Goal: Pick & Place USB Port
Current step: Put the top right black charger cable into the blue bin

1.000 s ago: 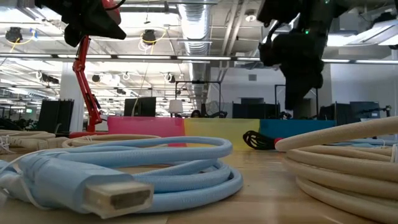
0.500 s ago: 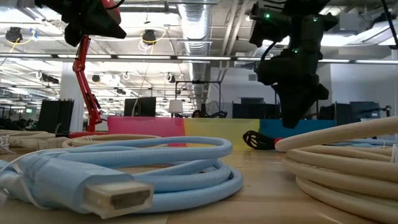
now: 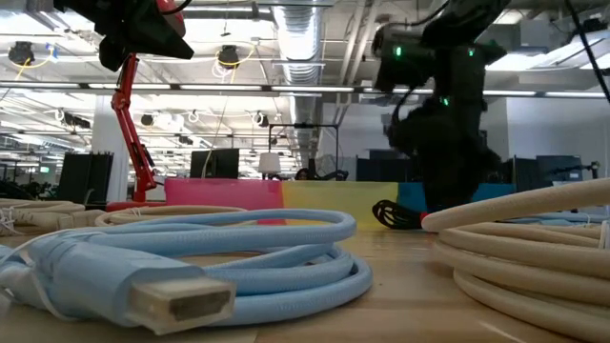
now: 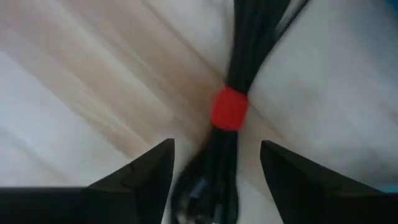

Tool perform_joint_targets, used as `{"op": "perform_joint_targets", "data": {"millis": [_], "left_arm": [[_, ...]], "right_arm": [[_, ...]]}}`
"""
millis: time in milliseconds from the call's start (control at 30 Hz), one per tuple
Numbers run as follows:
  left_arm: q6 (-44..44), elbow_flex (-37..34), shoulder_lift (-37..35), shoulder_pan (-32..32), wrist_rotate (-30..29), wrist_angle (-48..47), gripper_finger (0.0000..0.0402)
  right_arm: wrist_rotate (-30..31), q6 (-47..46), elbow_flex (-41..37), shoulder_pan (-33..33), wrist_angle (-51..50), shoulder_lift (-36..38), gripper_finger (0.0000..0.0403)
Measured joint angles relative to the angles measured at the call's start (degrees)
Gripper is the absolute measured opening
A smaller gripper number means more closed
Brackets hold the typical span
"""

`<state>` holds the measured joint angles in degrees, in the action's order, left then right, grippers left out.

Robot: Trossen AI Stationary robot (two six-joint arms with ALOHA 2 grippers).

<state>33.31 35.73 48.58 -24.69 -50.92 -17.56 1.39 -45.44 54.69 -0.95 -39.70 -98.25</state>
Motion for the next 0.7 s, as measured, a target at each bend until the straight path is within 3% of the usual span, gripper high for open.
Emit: {"op": "perform_joint_targets", "data": {"millis": [233, 500, 700], "left_arm": [[0.01, 0.00, -0.01, 0.00, 0.04, 0.01, 0.0004], [0.01, 0.00, 0.01, 0.00, 0.03, 0.00, 0.0004], [0.01, 0.00, 0.01, 0.00, 0.02, 0.00, 0.0004]], "right_arm": [[1.33, 0.80, 0.47, -2.19, 0.16, -4.42, 0.0183], [4.19, 3.46, -0.27, -3.58, 1.94, -0.77, 0.0024], [0.98, 6.33, -0.23, -3.52, 2.52, 5.59, 0.0024]]}}
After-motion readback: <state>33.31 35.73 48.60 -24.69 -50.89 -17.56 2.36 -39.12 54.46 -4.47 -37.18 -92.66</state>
